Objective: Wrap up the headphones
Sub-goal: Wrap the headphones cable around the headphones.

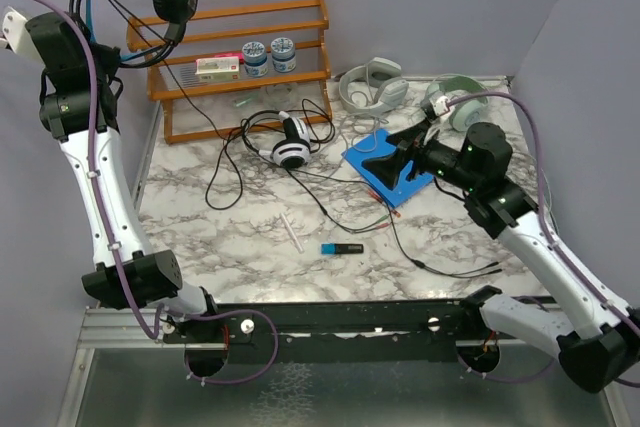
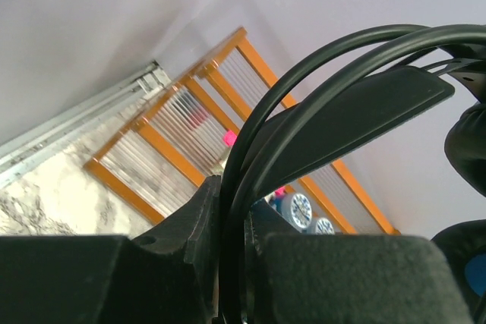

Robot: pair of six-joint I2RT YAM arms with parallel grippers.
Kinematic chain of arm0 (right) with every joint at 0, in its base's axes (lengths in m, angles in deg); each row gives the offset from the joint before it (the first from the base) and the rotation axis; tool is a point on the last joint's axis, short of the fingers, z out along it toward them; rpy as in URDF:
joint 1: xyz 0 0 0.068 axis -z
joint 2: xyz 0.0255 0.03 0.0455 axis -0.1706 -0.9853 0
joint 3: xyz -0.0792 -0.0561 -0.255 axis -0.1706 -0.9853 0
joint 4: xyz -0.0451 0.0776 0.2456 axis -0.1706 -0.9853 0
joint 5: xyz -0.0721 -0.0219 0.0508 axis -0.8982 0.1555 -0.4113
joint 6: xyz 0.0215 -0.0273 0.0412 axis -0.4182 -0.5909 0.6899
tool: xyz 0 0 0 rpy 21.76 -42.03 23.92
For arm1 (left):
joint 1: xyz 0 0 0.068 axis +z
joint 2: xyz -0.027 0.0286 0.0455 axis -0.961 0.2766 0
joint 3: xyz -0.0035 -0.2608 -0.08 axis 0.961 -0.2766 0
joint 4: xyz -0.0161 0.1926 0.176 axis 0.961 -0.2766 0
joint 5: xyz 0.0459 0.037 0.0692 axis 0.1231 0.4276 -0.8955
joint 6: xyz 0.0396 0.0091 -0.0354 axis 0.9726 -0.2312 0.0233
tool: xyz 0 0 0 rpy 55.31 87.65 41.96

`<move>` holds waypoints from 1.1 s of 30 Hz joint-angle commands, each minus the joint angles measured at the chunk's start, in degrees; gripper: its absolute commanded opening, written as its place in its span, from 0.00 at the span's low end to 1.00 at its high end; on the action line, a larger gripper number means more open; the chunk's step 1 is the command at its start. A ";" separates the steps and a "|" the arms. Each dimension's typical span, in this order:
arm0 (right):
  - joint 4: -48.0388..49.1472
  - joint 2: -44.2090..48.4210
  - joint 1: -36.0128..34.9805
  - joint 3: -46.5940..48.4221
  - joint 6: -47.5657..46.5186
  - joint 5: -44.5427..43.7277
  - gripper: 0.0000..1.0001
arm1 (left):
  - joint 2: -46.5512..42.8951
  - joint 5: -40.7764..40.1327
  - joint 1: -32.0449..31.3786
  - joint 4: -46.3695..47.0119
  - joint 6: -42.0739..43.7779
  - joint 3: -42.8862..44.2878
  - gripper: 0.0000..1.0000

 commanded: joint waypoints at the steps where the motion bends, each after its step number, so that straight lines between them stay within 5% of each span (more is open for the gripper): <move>1: 32.09 -8.34 -0.08 -4.81 7.44 15.93 0.98 | -6.11 6.98 -1.10 4.95 -3.12 -1.56 0.00; 7: 44.39 -21.18 -0.88 1.57 11.67 19.09 0.94 | -11.43 11.11 -6.91 5.99 -3.07 -8.36 0.00; 13: 47.98 -22.74 -1.01 0.03 12.60 16.79 0.94 | -13.13 12.36 -17.58 9.71 -3.93 -15.92 0.00; 24: 62.70 -25.79 -0.96 -8.13 12.75 15.55 0.94 | -8.26 12.59 -39.55 9.86 -3.75 -11.98 0.00; 33: 89.67 -39.21 -0.99 -8.84 19.87 14.60 0.94 | -9.57 12.36 -48.37 7.12 -3.42 -11.43 0.00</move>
